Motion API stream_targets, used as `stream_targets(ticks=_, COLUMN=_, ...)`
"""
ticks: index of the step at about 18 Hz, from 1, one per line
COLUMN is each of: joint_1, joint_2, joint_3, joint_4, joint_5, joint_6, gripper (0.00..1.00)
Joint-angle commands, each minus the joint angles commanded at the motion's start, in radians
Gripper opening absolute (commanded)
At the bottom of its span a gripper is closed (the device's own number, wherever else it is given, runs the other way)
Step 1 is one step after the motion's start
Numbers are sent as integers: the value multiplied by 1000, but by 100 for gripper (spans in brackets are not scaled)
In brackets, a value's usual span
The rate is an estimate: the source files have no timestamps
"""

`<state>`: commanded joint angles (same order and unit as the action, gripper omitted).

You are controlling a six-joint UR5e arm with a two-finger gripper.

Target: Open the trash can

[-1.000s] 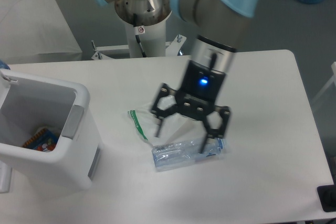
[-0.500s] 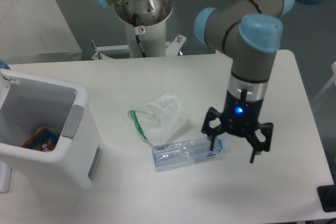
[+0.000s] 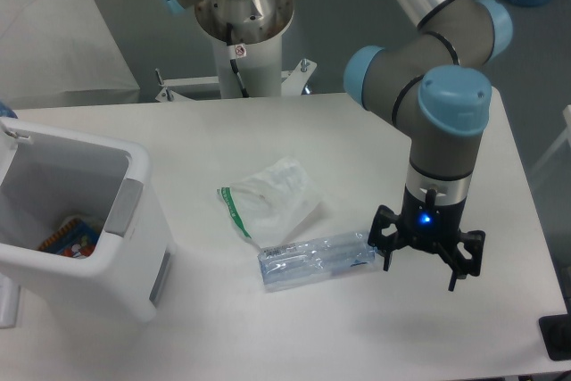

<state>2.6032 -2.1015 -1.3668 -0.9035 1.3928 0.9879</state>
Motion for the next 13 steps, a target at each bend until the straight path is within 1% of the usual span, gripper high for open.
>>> stream_targets(ticks=6, joint_1=-6, joint_2=-15, joint_3=3, joint_4=-5, joint_5=3, joint_6=6, gripper=100)
stream_targets(ticks=8, joint_1=-5, joint_2=-14, joint_3=9, joint_4=-17, joint_5=23, joint_6=78, gripper=100)
stream_targets(ticks=11, joint_1=-6, joint_2=-15, joint_3=8, joint_4=-51, joint_5=55, joint_6=178, gripper=100)
stream_targets(ticks=13, joint_1=-6, joint_2=-17, joint_3=3, joint_4=-52, joint_5=90, joint_6=244, gripper=100)
